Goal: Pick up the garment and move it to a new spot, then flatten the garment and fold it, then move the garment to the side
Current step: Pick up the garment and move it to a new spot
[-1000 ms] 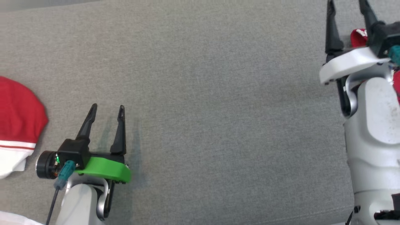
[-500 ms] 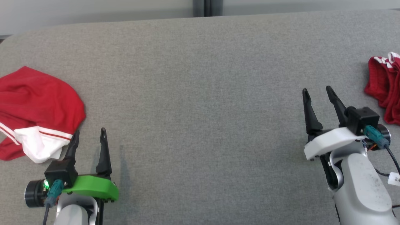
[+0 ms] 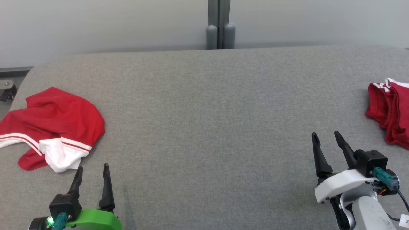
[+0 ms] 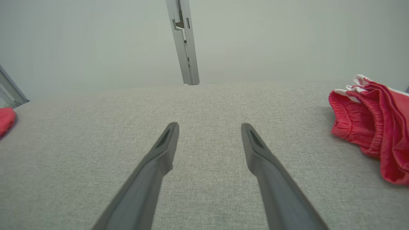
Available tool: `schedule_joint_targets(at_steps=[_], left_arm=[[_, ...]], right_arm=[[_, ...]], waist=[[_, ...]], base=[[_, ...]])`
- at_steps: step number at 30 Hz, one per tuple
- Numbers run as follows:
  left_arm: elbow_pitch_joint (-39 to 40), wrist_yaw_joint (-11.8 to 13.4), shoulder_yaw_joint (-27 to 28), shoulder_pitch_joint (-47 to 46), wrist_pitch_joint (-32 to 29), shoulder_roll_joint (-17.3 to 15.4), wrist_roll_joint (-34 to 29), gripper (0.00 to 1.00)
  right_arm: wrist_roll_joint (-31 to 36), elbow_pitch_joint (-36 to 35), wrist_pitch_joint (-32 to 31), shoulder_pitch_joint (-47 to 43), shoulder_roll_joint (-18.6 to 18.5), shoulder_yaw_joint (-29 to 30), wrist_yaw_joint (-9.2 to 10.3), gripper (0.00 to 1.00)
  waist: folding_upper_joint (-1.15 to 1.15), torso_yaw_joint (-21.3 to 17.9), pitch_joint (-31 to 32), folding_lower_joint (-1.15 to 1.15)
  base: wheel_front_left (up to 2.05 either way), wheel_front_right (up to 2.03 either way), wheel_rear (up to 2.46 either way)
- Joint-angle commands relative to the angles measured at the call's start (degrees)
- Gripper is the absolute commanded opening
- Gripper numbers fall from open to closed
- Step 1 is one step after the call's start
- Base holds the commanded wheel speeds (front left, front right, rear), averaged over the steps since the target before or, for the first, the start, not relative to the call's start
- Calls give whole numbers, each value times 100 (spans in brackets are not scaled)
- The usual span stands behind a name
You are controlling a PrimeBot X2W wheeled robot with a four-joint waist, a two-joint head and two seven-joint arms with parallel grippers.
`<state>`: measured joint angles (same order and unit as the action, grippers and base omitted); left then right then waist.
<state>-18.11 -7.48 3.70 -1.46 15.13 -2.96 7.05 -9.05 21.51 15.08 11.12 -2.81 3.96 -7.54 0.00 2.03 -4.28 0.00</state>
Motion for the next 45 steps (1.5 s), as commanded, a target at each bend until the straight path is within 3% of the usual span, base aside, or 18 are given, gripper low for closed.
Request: schedule_joint_targets(at_steps=[1, 10, 24, 29, 37, 45], left_arm=[[26, 26, -19, 106, 2, -1, 58, 100], [73, 108, -121, -14, 2, -3, 262, 100], [-290, 140, 179, 0, 2, -8, 541, 100], [-375, 121, 373, 85, 2, -3, 554, 100], [-518, 58, 515, 34, 2, -3, 758, 100], [-634, -7, 258, -660, 2, -125, 962, 100]], right_arm=[[-48, -34, 11, -108, -24, -15, 11, 100], [-22, -43, 11, -219, -24, -117, 11, 100], [-192, 230, 11, -43, -25, -750, 10, 100], [-229, 313, 11, 99, -24, -995, 10, 100], [-251, 411, 11, 262, -27, -1257, 11, 100], [17, 366, 11, 529, -27, -1150, 10, 100]], waist=[[0, 67, 152, 0], [0, 455, 53, 0], [0, 2241, -28, 0], [0, 2661, -93, 0], [0, 2823, -234, 0], [0, 2474, -694, 0]], base=[[0, 0, 0], [0, 0, 0], [0, 0, 0], [0, 0, 0], [0, 0, 0], [0, 0, 0]])
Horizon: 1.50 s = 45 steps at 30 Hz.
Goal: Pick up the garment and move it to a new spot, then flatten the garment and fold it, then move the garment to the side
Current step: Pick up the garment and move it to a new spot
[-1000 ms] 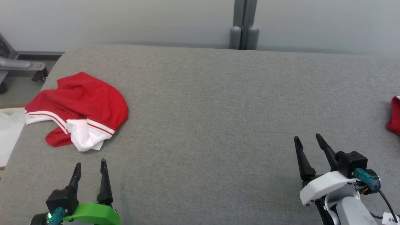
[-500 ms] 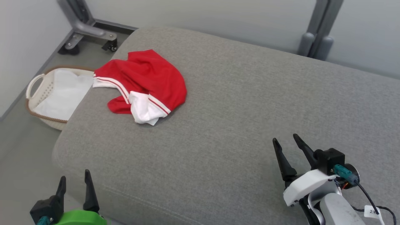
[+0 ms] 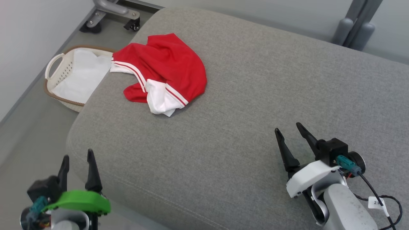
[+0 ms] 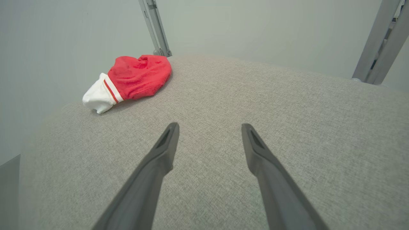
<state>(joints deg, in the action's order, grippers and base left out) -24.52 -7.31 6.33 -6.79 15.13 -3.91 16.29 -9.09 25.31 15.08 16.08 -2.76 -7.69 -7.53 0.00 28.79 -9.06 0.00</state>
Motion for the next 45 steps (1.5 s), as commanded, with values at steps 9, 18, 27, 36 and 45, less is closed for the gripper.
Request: schedule_joint_targets(at_steps=[9, 18, 27, 36, 45], left_arm=[[-294, -24, -1379, -2010, 2, -1162, 1151, 100], [-1225, -24, -2678, -3850, -849, -2285, 2783, 100], [-2194, -23, -3317, -4427, -1896, -2701, 4072, 100], [-2711, -24, -3568, -4427, -2890, -2696, 4946, 95], [-2443, -25, -3881, -4499, -2717, -2837, 5096, 0]], right_arm=[[321, -155, 11, 470, -33, 86, 9, 100], [346, -369, 11, 894, -31, -132, 9, 100], [289, -628, 11, 1070, -29, -240, 9, 100], [339, -695, 11, 995, -28, -120, 9, 100], [210, -643, 11, 947, -30, -119, 9, 100]], waist=[[0, -719, -875, 0], [0, -1461, -1488, 0], [0, -2057, -1841, 0], [0, -2206, -1857, 0], [0, -2235, -1653, 0]], base=[[0, 0, 0], [0, 0, 0], [0, 0, 0], [0, 0, 0], [0, 0, 0]])
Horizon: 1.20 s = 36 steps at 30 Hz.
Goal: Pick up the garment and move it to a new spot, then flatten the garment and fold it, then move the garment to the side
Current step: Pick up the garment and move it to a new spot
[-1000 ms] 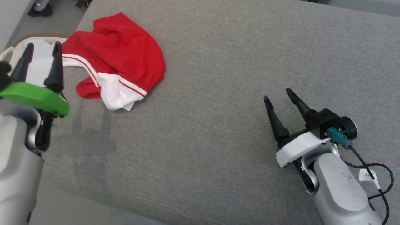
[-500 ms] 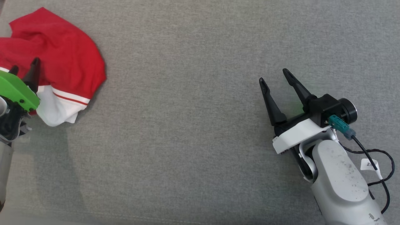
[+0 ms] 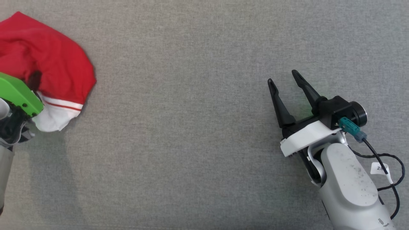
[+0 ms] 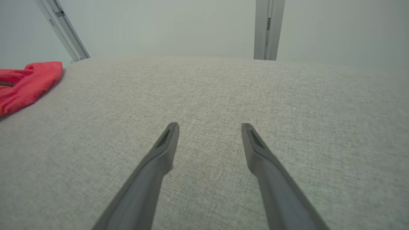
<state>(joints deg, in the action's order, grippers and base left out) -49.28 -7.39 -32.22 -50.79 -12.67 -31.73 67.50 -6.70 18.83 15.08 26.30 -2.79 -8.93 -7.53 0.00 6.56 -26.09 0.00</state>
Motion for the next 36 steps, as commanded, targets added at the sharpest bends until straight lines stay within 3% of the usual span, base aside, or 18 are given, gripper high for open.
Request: schedule_joint_targets(at_steps=[1, 14, 24, 32, 33, 34, 36], left_arm=[[103, -17, -65, -118, 142, -80, -38, 0], [1276, -17, -740, -299, 1204, -118, -21, 0], [2054, -17, -1554, -125, 1738, 668, -73, 0], [1623, -17, -2256, 57, 2363, 1568, -468, 0], [1507, -17, -2280, 91, 2446, 1646, -519, 42], [1376, -3, -2290, 122, 2529, 1717, -582, 100], [1107, 94, -2376, 159, 2672, 1810, -852, 100]], right_arm=[[-38, 5, 11, -87, -27, 9, 9, 100], [-207, 79, 11, -405, -26, 107, 9, 100], [-366, 34, 11, -676, -25, 28, 9, 100], [-356, 58, 11, -944, -25, 48, 9, 100], [-364, 60, 11, -959, -24, 51, 9, 100], [-371, 58, 11, -976, -24, 59, 9, 100], [-385, 45, 11, -1024, -24, 81, 9, 100]], waist=[[0, -17, 76, 0], [0, -284, 762, 0], [0, -912, 1189, 0], [0, -1435, 1334, 0], [0, -1470, 1342, 0], [0, -1491, 1347, 0], [0, -1516, 1356, 0]], base=[[0, 0, 0], [0, 0, 0], [0, 0, 0], [0, 0, 0], [0, 0, 0], [0, 0, 0], [0, 0, 0]])
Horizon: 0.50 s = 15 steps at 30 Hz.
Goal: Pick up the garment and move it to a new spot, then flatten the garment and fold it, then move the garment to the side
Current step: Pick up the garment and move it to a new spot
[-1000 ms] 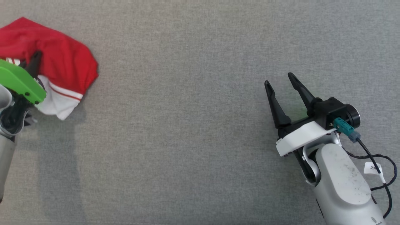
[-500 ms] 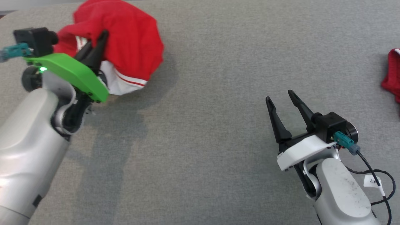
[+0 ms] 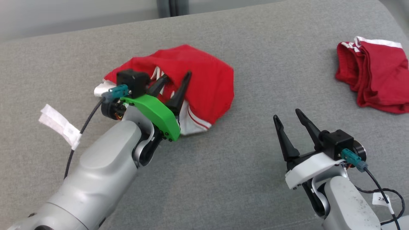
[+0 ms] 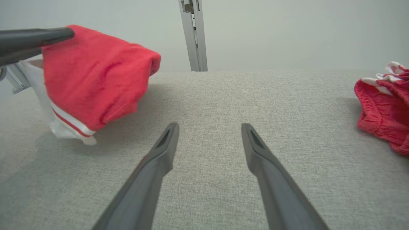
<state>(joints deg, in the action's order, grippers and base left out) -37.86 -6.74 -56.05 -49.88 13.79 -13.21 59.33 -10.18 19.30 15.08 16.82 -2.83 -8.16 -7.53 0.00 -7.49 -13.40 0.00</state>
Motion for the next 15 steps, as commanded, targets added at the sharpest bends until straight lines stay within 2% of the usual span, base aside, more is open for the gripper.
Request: schedule_joint_targets(at_steps=[1, 4, 6, 10, 15], left_arm=[[-151, 84, 25, 142, 80, 29, -123, 100], [-347, 223, 199, 254, 146, 53, -468, 100], [-229, 357, 539, 408, 142, -9, -801, 100], [154, 551, 1396, 1017, 140, -144, -1485, 100], [592, 611, 2408, 1948, 140, -236, -2275, 100]], right_arm=[[-31, -10, 11, -105, -20, 22, 9, 100], [35, -25, 11, -145, -20, 106, 9, 100], [79, -45, 11, -179, -18, 179, 9, 100], [114, -51, 11, -254, -20, 305, 9, 100], [112, -37, 11, -361, -21, 374, 9, 100]], waist=[[0, -109, 94, 0], [0, -29, 108, 0], [0, 58, 119, 0], [0, 260, 194, 0], [0, 546, 362, 0]], base=[[0, 0, 0], [0, 0, 0], [0, 0, 0], [0, 0, 0], [0, 0, 0]])
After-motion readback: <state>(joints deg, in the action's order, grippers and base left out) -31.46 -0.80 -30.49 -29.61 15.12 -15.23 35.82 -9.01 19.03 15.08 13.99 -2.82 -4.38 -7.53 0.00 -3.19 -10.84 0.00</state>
